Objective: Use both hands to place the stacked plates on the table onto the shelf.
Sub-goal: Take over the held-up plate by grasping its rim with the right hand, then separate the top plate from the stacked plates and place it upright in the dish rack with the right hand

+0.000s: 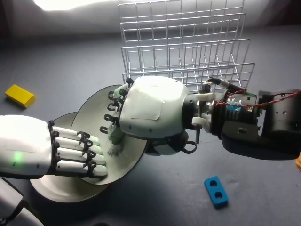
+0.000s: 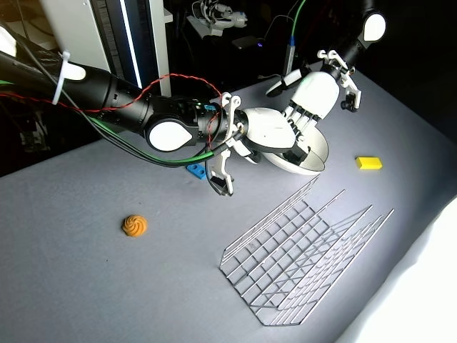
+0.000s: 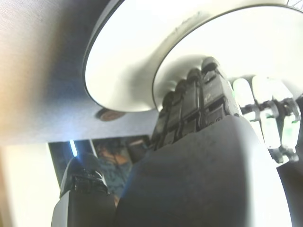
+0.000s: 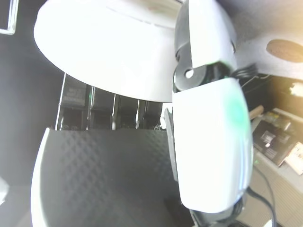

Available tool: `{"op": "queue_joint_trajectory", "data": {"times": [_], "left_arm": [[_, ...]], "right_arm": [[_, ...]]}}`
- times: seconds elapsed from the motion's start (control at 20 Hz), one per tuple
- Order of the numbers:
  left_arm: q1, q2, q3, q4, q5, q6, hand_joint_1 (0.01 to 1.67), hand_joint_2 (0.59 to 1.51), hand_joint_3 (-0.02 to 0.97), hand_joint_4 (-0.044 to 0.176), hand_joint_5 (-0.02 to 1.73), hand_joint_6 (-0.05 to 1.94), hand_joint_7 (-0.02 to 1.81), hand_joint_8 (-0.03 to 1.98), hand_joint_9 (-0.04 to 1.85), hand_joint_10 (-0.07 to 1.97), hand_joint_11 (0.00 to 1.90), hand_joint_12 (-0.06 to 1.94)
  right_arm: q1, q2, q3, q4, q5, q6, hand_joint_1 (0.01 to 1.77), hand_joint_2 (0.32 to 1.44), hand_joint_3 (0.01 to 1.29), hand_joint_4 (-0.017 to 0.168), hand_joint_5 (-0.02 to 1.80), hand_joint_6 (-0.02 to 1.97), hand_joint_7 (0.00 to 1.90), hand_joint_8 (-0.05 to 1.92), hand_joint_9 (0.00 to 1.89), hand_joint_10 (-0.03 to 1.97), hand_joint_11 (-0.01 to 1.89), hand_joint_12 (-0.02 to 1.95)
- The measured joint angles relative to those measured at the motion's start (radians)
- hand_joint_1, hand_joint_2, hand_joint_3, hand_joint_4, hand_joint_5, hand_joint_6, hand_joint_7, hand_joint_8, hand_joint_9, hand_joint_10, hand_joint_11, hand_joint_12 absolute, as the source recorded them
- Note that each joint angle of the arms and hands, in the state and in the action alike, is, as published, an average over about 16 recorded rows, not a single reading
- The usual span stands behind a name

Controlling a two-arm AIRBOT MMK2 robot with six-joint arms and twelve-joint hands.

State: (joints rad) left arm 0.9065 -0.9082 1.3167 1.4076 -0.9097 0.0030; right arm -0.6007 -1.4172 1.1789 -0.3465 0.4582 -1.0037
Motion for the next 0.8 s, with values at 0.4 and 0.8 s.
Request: {"op": "queue_joint_trajectory", "data": {"times": [0.4,0.8], "left_arm": [[-0.017,0.012,-0.005,0.005,-0.001,-0.003,0.02,1.080,0.023,-0.005,0.00,0.00,0.01,0.00,0.02,0.00,0.01,0.01],[-0.077,0.078,-0.034,0.041,-0.004,-0.026,0.02,1.081,0.023,-0.002,0.01,0.01,0.01,0.00,0.02,0.00,0.01,0.01]], "right_arm": [[0.001,-0.019,0.020,-0.016,0.035,-0.009,1.28,0.93,0.02,0.000,0.92,0.66,0.99,0.26,0.99,0.17,0.76,0.81],[0.009,-0.003,0.000,-0.016,0.062,-0.003,1.28,0.91,0.01,0.005,0.98,0.87,1.04,0.54,1.09,0.27,0.86,0.86]]}}
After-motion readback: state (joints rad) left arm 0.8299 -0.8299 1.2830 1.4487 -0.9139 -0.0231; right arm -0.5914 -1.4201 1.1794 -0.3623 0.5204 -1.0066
